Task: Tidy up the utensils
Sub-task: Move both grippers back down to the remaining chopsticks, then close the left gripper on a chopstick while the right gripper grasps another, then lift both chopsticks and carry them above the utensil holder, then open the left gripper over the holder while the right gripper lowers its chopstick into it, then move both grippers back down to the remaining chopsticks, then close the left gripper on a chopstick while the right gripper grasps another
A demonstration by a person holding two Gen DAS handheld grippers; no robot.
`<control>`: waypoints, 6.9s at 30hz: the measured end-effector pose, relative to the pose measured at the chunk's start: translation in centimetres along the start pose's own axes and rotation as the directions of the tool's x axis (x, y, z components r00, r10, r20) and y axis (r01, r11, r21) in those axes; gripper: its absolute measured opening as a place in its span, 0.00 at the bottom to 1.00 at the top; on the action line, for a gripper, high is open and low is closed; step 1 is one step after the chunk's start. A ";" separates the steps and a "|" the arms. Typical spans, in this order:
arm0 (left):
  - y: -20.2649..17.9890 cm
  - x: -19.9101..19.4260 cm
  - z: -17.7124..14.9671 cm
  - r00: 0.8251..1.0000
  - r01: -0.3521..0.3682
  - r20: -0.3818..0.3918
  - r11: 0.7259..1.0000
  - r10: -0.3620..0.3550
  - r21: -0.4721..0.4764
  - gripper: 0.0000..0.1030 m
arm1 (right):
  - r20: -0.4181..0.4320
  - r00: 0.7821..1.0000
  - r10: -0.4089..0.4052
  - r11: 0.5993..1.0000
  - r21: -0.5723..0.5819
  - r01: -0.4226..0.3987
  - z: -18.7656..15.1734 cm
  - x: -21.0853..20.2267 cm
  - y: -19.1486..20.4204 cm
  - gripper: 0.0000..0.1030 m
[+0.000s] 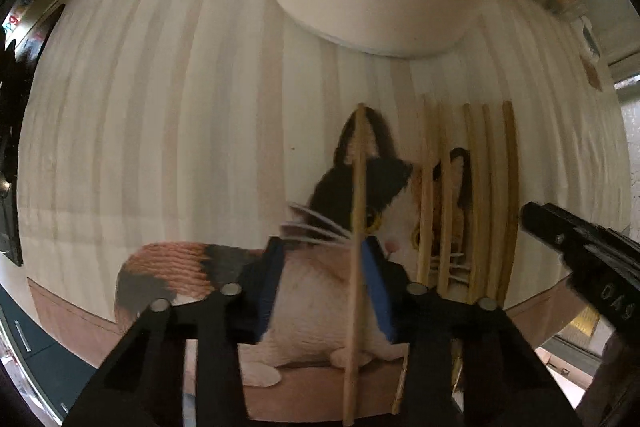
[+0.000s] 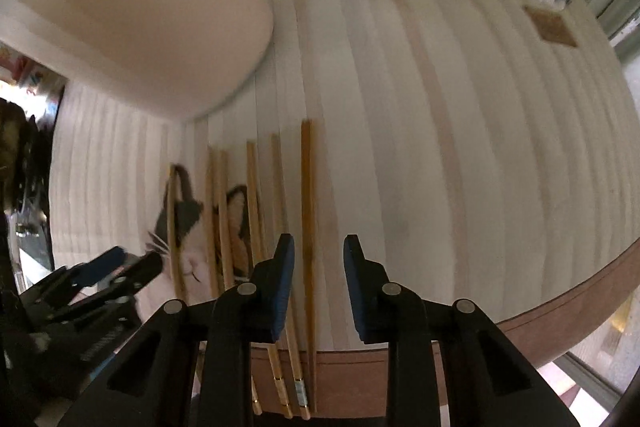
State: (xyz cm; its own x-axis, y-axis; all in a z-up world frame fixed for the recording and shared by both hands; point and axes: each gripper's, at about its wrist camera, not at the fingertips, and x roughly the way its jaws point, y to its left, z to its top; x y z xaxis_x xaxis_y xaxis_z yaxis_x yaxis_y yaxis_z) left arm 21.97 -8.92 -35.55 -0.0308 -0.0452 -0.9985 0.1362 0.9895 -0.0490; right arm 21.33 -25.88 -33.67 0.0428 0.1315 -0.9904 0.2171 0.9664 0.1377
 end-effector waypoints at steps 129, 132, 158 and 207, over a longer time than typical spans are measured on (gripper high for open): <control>5.3 -31.1 12.0 0.766 0.031 0.640 0.991 0.062 -0.133 1.00 | 0.669 0.714 0.208 0.972 -0.060 -0.228 14.3 -24.4 5.3 0.59; 5.8 -29.9 11.1 0.781 0.001 0.618 0.989 0.092 -0.148 1.00 | 0.674 0.711 0.198 0.969 -0.026 -0.246 12.8 -24.9 4.3 0.66; 4.7 -4.1 -1.6 0.977 -0.178 0.106 0.982 0.185 -0.070 1.00 | 0.105 0.993 0.053 0.998 0.039 -0.058 -0.8 -1.8 1.4 0.48; 0.7 -0.2 -0.9 1.000 -0.005 -0.025 1.000 0.005 -0.023 0.08 | -0.099 0.985 -0.139 0.988 -0.082 0.131 -1.9 1.6 0.9 0.07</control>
State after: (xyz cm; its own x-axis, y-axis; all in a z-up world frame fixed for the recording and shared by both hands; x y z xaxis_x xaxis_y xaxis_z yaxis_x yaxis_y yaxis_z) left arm 21.15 -8.05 -35.39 -0.0551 -0.0372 -0.9978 0.1132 0.9926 -0.0432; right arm 19.70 -24.39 -35.14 -0.0848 0.0170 -0.9963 0.1400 0.9901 0.0050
